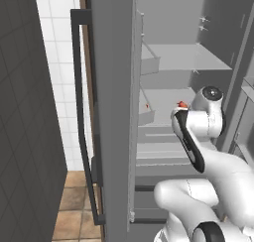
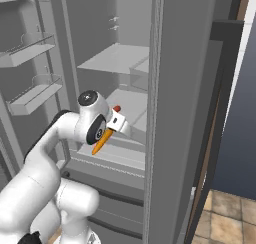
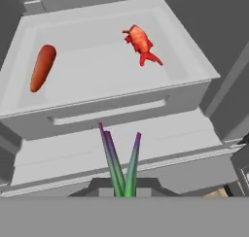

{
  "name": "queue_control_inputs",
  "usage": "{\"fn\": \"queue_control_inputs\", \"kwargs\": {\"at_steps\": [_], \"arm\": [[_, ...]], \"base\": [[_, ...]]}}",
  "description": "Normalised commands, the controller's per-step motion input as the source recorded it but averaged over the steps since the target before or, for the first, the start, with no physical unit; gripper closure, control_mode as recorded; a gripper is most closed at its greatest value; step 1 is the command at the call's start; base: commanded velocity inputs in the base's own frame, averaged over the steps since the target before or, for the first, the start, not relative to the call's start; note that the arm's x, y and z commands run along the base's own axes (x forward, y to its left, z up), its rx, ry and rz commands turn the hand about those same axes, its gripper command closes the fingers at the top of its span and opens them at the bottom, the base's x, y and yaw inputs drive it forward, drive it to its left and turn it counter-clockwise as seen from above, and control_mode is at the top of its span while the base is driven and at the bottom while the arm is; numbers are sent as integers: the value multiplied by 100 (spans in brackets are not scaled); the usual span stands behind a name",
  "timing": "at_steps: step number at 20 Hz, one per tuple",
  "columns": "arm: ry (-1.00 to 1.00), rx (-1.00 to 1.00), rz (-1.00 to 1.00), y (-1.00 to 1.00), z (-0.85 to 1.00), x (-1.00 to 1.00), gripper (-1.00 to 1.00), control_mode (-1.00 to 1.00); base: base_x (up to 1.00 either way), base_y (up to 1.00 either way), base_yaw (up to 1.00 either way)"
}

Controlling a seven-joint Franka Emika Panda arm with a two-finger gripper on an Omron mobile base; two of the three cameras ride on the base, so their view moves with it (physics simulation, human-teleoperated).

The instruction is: Place one carrot and one fish in each tupperware on the nearby counter, to pack two identical lunches.

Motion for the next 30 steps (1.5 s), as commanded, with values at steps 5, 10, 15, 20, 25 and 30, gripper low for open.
{"fn": "queue_control_inputs", "kwargs": {"at_steps": [5, 10, 15, 20, 25, 30], "arm": [[18, 0, 7, 16, 99, -80, 100, -100], [20, 0, 0, 39, 77, -64, 100, -100], [11, 0, 0, 31, 55, -62, 100, -100], [0, 0, 0, 10, 17, -75, 100, -100], [0, 0, 0, 0, 0, -32, 100, 100], [0, 0, 0, 0, 0, 0, 100, 100]], "base": [[0, 0, 0], [0, 0, 0], [0, 0, 0], [0, 0, 0], [-54, 0, 0], [-92, 0, 0]]}}
